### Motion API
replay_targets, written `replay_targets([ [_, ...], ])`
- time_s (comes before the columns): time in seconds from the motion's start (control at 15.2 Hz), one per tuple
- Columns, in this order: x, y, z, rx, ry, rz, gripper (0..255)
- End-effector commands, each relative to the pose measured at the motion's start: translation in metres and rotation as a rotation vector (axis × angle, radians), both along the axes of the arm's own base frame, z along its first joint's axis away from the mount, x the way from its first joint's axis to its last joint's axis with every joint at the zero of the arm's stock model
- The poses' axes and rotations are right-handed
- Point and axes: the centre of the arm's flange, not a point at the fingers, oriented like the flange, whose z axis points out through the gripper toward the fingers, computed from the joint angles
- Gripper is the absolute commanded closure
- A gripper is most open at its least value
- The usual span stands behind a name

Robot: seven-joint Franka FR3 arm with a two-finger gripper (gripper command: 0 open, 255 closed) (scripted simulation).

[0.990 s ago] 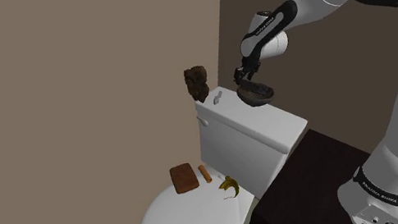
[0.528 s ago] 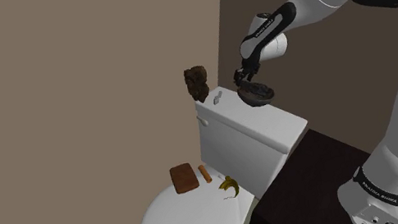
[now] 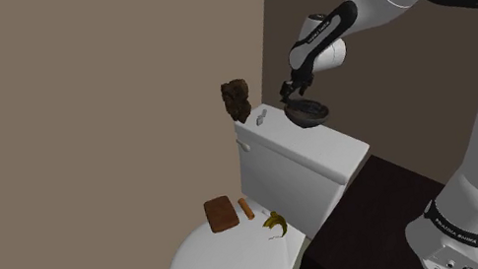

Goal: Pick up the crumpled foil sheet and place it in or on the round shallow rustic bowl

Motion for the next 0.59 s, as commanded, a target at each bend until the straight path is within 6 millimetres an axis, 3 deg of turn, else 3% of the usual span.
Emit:
replay_targets([
  [0.0,-0.004,0.002,0.02,0.0,0.0,0.0,0],
  [0.13,-0.01,0.004,0.043,0.0,0.0,0.0,0],
  [0.53,-0.01,0.004,0.043,0.0,0.0,0.0,0],
])
